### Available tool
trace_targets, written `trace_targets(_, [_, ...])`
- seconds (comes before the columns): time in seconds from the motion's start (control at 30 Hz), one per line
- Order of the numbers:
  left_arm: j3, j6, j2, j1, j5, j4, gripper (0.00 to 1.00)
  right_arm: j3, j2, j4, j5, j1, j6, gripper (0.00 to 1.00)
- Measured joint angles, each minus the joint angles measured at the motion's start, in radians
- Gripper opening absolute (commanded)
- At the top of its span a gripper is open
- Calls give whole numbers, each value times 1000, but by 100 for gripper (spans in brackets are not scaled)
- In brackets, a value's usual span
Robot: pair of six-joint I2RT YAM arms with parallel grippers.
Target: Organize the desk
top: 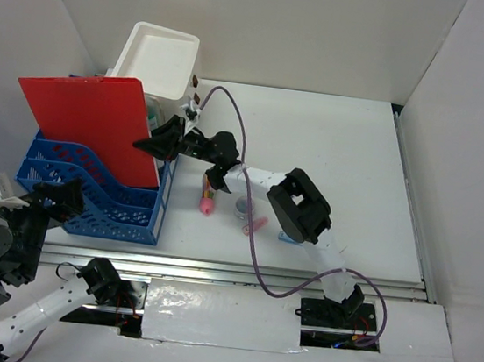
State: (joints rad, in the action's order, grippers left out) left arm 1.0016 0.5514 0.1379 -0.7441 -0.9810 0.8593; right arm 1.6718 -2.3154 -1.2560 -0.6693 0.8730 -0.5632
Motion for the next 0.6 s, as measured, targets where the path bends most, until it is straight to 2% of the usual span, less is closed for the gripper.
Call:
trace_targets(0.4, [-7, -10, -20, 0, 26, -8, 100, 109, -53, -7, -50, 0, 37, 0])
trace_targets(0.53, [-7, -24, -23, 0, 29, -8, 99, 106, -68, -12, -47, 0, 33, 22])
trace_targets(0.6, [-8, -26, -23, 0, 33, -10, 99, 83, -68, -21, -45, 0, 35, 28])
